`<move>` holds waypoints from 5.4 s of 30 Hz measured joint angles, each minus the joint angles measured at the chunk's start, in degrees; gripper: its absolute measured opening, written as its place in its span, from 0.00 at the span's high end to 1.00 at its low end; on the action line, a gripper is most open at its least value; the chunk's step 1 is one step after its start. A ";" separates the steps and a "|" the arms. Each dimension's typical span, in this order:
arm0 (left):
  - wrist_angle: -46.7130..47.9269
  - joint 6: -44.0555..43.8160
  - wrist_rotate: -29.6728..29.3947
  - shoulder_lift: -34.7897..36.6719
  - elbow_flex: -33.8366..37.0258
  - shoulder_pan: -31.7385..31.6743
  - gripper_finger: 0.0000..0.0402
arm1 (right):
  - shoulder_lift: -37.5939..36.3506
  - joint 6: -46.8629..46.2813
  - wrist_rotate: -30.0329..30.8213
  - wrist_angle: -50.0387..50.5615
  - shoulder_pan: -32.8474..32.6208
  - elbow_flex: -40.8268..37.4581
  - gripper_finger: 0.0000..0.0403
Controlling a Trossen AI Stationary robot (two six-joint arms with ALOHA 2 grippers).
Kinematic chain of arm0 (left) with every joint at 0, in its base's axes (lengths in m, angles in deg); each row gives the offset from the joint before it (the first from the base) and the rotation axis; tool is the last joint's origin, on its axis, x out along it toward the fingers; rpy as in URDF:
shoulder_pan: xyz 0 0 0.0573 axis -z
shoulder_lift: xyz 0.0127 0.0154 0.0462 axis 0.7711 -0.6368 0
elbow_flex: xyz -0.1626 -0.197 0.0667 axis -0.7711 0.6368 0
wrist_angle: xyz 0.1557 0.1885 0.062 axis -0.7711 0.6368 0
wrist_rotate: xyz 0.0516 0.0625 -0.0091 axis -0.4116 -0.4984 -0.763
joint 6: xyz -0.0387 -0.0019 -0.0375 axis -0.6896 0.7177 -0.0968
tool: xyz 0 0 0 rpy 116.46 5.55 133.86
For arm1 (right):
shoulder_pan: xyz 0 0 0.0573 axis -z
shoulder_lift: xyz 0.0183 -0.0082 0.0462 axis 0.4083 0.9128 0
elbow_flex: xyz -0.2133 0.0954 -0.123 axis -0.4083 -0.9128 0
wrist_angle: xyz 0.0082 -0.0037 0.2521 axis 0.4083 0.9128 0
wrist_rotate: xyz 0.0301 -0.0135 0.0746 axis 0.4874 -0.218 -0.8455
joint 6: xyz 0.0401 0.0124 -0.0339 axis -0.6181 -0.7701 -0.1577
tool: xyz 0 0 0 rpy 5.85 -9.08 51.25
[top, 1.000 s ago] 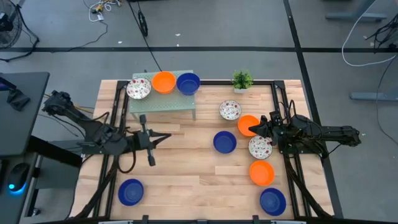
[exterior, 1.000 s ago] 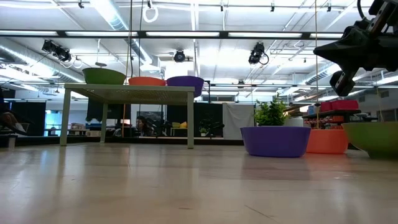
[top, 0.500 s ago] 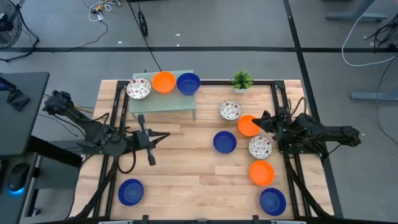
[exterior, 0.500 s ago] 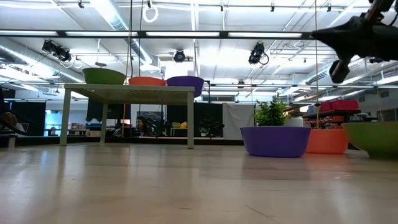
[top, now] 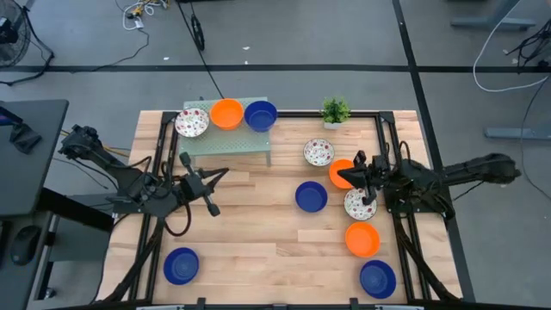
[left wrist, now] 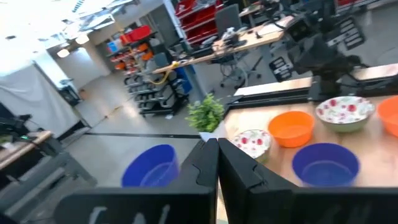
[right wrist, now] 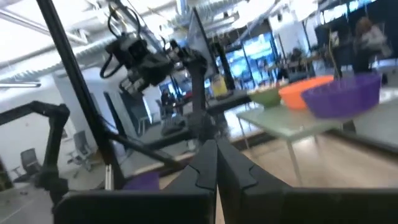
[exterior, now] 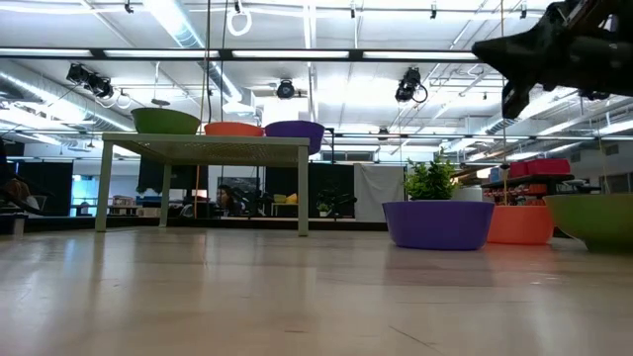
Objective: Pick & Place Mini bowls
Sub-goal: Stack the blue bowl on top of the other blue bowl on the shelf
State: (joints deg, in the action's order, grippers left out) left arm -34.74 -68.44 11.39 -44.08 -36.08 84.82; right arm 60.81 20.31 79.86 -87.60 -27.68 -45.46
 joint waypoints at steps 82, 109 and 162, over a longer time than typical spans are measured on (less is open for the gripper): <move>0.21 0.04 -4.72 0.00 0.00 -1.46 0.96 | 57.16 51.33 4.98 72.91 -4.87 81.10 1.00; 0.23 0.15 -4.72 -0.02 0.00 -1.46 0.96 | 82.89 62.82 -4.54 99.08 22.02 118.56 1.00; 0.22 0.21 -4.72 -0.02 0.00 -1.45 0.96 | 83.96 59.03 -10.78 96.11 22.67 118.41 0.80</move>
State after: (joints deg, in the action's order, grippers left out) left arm -34.52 -68.23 6.67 -44.10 -36.08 83.36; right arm 144.77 79.33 69.08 8.51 -5.01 72.95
